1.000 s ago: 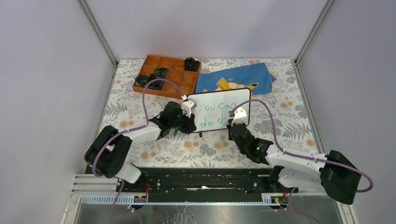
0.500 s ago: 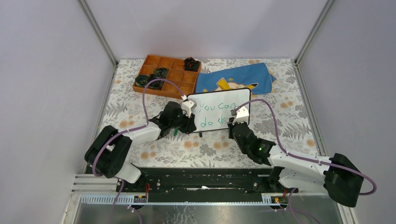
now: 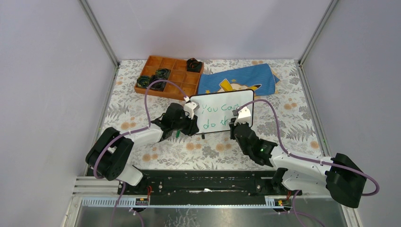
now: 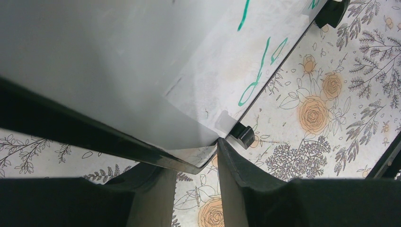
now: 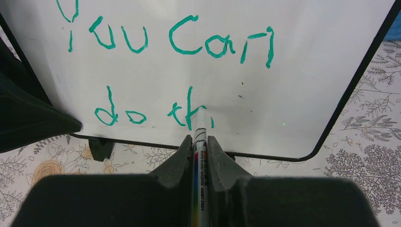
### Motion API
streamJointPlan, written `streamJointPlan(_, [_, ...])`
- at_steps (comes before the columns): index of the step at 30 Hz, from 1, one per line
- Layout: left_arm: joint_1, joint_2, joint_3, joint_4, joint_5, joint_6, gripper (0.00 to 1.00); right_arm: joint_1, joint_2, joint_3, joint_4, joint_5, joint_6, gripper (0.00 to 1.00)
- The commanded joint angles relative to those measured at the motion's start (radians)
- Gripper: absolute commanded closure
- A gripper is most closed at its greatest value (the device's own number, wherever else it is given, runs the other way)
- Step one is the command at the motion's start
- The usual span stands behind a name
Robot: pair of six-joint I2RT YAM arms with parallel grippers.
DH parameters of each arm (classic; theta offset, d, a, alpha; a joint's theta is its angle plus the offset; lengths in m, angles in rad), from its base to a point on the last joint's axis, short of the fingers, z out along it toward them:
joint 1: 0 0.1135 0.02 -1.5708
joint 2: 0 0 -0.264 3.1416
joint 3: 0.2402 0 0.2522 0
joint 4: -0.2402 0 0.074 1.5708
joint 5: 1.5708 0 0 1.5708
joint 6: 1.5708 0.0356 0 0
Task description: Write a sentence on the whiteboard
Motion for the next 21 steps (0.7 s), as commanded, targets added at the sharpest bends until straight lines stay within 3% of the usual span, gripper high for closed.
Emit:
streamJointPlan(1, [-0.013, 0.01, 0.016, -0.021, -0.014, 0.029, 0.59, -0.01, 0.005, 0.04, 0.048, 0.041, -0.01, 1.0])
streamJointPlan(21, [-0.014, 0.007, 0.013, -0.019, -0.016, 0.029, 0.59, -0.013, 0.01, 0.012, 0.016, 0.045, 0.016, 1.0])
